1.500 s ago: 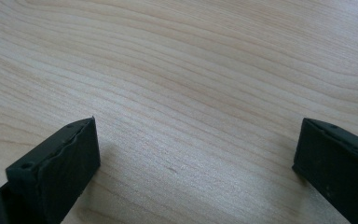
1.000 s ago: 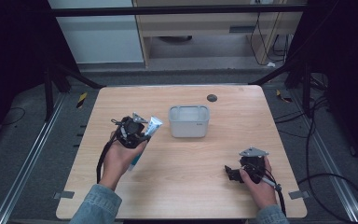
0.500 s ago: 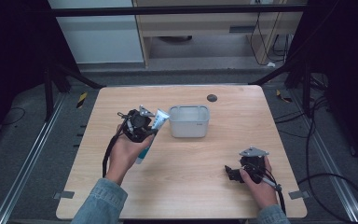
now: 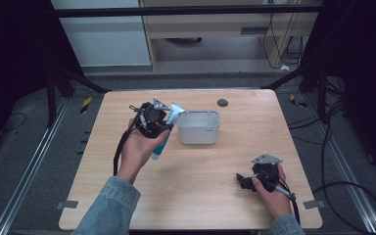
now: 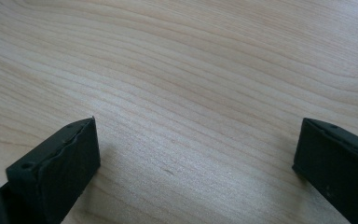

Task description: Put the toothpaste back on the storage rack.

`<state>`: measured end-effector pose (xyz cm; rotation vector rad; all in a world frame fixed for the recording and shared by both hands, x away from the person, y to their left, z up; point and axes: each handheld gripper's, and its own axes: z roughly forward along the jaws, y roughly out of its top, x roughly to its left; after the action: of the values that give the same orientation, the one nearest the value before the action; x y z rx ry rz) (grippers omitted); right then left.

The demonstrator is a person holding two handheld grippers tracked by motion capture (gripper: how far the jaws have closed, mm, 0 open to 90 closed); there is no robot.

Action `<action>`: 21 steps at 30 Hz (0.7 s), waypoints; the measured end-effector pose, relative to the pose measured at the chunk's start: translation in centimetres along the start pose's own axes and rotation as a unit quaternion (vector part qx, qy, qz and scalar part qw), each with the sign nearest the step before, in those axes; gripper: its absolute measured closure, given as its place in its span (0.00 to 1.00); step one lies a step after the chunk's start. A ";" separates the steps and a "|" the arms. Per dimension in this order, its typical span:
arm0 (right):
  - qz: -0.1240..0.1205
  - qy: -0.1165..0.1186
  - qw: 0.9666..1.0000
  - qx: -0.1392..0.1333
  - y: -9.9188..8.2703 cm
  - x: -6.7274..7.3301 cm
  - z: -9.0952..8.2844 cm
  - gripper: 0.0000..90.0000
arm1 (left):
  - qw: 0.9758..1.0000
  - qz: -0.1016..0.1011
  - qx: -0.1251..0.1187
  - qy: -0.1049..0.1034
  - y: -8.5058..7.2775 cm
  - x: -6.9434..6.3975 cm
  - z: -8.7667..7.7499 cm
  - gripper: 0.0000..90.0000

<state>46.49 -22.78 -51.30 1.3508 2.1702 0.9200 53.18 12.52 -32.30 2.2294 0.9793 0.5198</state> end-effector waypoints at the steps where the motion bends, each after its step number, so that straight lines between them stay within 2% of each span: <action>1: -0.001 0.000 1.000 0.000 0.0 0.0 0.0 0.00 | 1.000 0.000 0.000 0.000 0.0 0.0 0.0 0.87; 4: 0.004 0.000 1.000 -0.001 0.0 0.0 0.0 0.00 | 1.000 0.005 -0.005 -0.001 0.9 -0.3 -0.1 0.87; 12: 0.000 0.000 1.000 -0.001 0.1 -0.1 0.1 0.00 | 1.000 0.011 -0.019 -0.003 3.2 -1.2 0.0 0.88; 21: -0.003 -0.001 1.000 0.000 0.0 -0.1 0.1 0.00 | 0.999 0.012 -0.037 -0.002 4.6 -1.3 -0.1 0.88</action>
<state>46.62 -22.84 -51.33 1.3440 2.1703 0.9166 54.64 9.20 -29.20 2.1775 0.9190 0.5538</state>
